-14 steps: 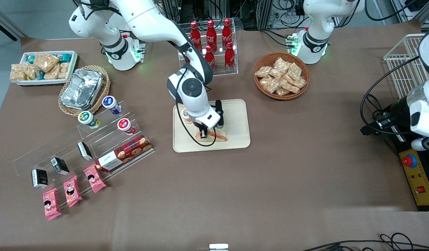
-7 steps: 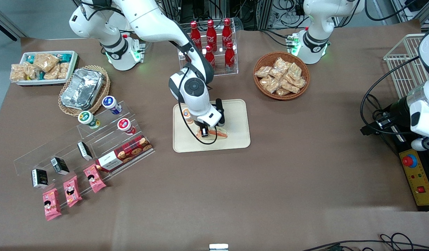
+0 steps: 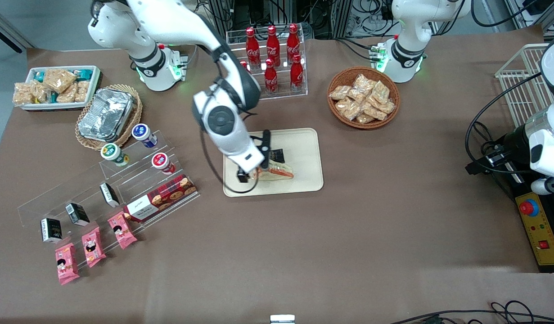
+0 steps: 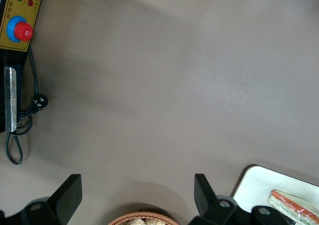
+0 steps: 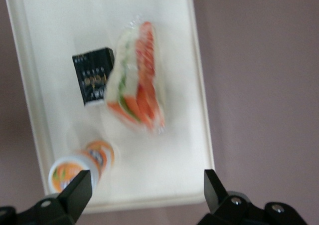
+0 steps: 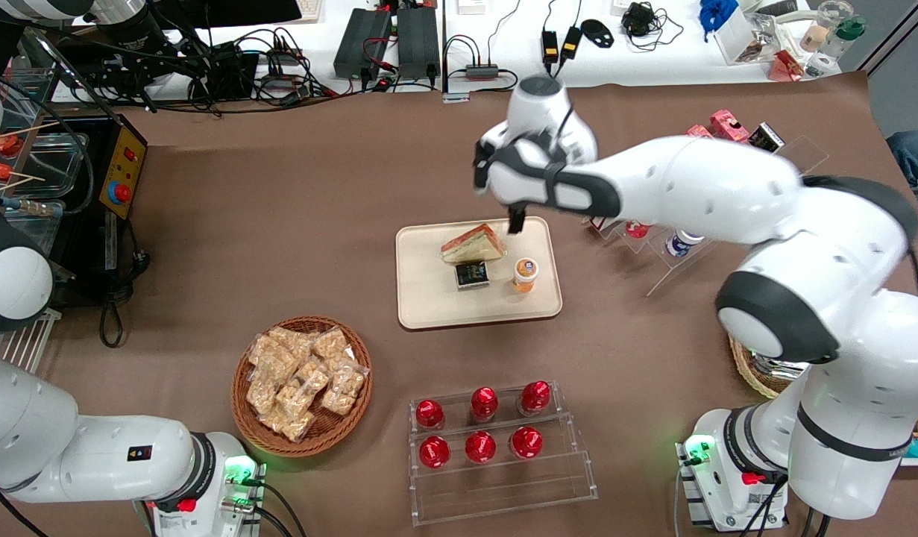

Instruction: Place sandwich on tray

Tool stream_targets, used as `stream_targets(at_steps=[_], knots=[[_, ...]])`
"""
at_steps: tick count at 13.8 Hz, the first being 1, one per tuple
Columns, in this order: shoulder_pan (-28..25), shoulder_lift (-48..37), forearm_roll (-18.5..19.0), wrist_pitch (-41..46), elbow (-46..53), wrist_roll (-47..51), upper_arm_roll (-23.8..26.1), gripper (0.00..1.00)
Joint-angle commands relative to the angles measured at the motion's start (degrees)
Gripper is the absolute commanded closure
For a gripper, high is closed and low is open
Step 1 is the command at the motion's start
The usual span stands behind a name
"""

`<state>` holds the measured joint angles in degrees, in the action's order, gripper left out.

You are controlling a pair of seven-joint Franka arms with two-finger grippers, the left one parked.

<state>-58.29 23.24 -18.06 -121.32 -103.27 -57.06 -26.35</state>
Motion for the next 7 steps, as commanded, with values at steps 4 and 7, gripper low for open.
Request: stream_targets(at_steps=[4,7], knots=[[7.5,-12.3,0.8,18.0,1.8,1.1,-10.1,0.00],[22.6,-15.9,2.0,27.2,5.1,2.6,-3.6,0.00]])
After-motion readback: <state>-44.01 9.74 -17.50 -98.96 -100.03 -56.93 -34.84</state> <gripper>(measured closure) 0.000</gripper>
